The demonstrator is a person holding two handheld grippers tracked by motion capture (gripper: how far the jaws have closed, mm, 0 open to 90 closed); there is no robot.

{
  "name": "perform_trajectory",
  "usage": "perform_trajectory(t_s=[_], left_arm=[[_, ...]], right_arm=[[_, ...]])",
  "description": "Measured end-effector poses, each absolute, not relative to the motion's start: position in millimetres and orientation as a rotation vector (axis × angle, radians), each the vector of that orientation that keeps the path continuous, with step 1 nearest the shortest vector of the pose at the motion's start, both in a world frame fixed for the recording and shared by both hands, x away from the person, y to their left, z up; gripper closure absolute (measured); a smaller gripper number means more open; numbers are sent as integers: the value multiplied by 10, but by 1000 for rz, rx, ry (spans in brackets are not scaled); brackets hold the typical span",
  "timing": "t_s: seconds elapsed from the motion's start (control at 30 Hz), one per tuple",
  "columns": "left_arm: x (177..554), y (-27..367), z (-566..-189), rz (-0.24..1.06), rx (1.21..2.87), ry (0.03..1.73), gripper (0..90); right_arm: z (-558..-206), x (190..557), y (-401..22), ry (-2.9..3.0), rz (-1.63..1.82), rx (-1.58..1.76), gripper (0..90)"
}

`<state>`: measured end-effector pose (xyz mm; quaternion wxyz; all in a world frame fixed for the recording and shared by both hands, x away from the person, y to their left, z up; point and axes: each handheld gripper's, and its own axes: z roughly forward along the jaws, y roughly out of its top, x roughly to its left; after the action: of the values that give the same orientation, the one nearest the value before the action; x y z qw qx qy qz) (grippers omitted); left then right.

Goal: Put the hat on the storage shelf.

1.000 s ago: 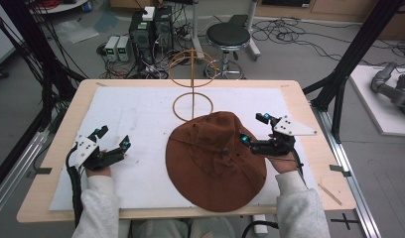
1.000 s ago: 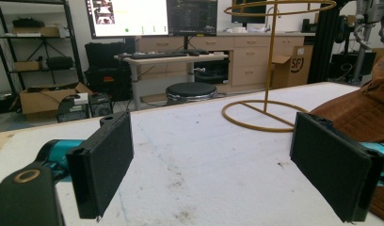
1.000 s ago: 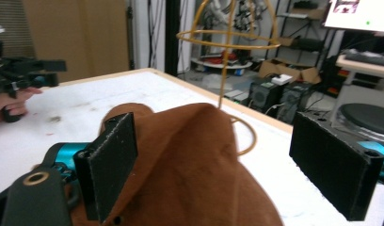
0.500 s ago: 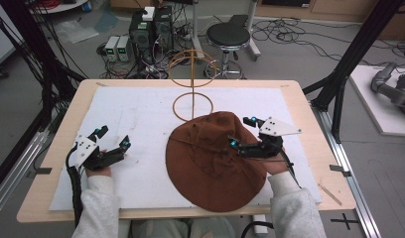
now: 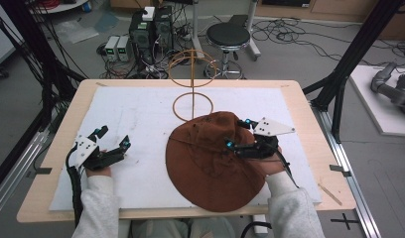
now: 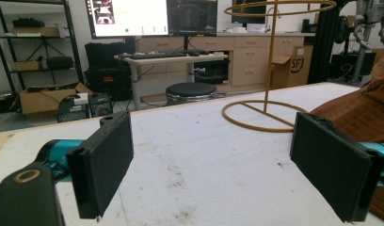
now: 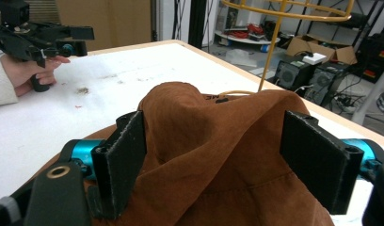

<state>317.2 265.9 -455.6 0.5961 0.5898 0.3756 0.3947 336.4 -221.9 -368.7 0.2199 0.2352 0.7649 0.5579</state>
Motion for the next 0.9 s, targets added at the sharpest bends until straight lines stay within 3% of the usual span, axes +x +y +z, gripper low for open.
perform_trajectory(t_s=[0.23, 0.47, 0.77, 0.9], left_arm=[[3172, 2660, -4555, 916, 1369, 873, 143], [3172, 2660, -4555, 916, 1369, 873, 143], [3172, 2662, -4555, 916, 1371, 873, 143], [3172, 2662, -4555, 916, 1370, 873, 143]], right_arm=[[-3702, 3378, -2188, 2132, 1537, 667, 255], [-3707, 3395, -2173, 2126, 1512, 676, 345], [-3703, 3399, -2159, 2136, 1491, 656, 539], [-3699, 3400, -2157, 2128, 1467, 630, 684]])
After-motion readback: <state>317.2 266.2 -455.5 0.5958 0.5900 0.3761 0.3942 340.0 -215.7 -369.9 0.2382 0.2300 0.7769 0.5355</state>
